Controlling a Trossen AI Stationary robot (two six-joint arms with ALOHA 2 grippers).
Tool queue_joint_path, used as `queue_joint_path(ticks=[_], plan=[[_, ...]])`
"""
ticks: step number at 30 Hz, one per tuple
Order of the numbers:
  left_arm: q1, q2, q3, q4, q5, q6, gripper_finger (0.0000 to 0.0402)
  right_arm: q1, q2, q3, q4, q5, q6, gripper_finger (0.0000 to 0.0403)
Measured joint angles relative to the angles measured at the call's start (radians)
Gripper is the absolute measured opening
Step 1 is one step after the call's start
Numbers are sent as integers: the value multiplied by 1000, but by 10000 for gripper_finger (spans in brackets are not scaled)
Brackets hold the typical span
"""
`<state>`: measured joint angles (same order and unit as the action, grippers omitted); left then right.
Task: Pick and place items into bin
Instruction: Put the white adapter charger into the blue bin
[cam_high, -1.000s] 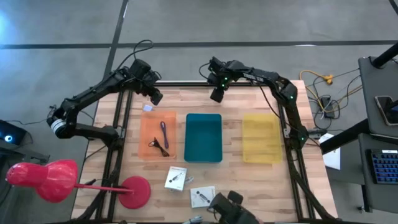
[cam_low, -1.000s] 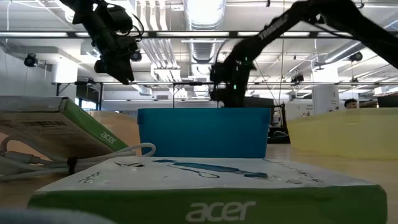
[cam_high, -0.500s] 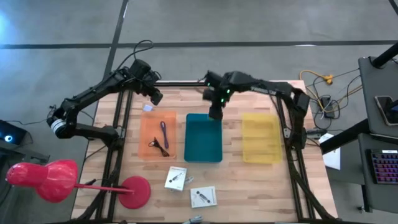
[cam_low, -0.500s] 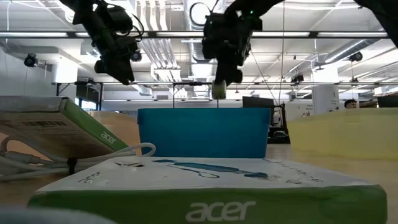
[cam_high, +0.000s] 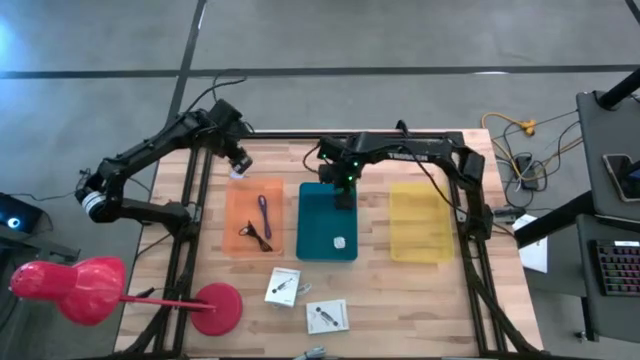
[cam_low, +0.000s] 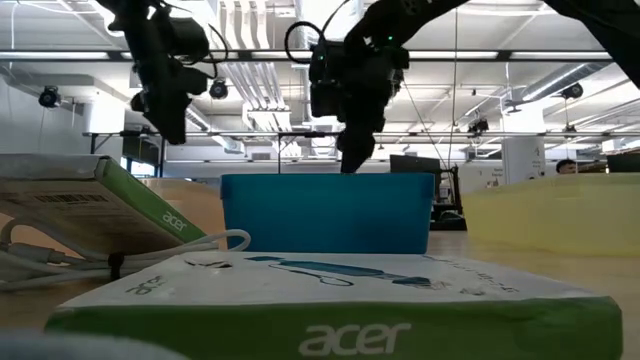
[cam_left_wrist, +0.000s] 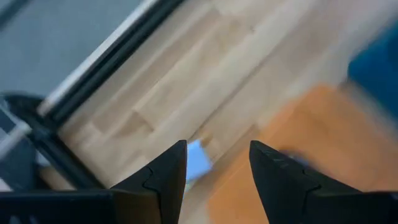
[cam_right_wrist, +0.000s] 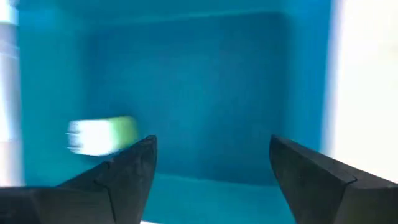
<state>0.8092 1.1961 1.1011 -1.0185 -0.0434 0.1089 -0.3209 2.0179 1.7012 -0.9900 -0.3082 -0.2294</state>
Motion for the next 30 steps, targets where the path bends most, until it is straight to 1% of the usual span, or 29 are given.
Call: queue_joint_path(ticks=[1, 3, 4, 5, 7, 11, 13, 16, 18, 23, 27, 30], plan=[[0, 0, 0, -17, -15, 110, 159, 1, -13, 3, 2, 70, -40, 296], [-1, 8, -3, -10, -80, 309, 159, 0, -50, 8, 14, 197, -121, 299], [3, 23, -6, 15, -109, 386, 159, -5, -61, 10, 14, 237, -153, 299], [11, 45, -10, 43, -130, 439, 159, -11, -71, 10, 10, 256, -171, 298], [57, 103, -12, 91, -131, 513, 159, -25, -70, 7, -4, 246, -150, 294], [122, 232, 3, 90, -93, 599, 159, -42, -78, 2, -29, 181, -26, 283], [147, 289, 5, 60, -81, 653, 159, -42, -82, -5, -29, 172, 13, 278], [152, 347, 18, 11, -56, 724, 159, -26, -82, -16, -37, 172, 43, 272], [149, 364, 8, 2, -18, 764, 159, -11, -86, -20, -36, 168, 45, 268], [150, 411, -7, -21, 10, 814, 159, 9, -86, -22, -30, 166, 38, 262], [142, 433, -32, -17, 4, 815, 159, 11, -86, -22, -16, 166, 45, 264], [125, 437, -61, -15, -44, 817, 159, 11, -86, -22, -15, 166, 46, 264]])
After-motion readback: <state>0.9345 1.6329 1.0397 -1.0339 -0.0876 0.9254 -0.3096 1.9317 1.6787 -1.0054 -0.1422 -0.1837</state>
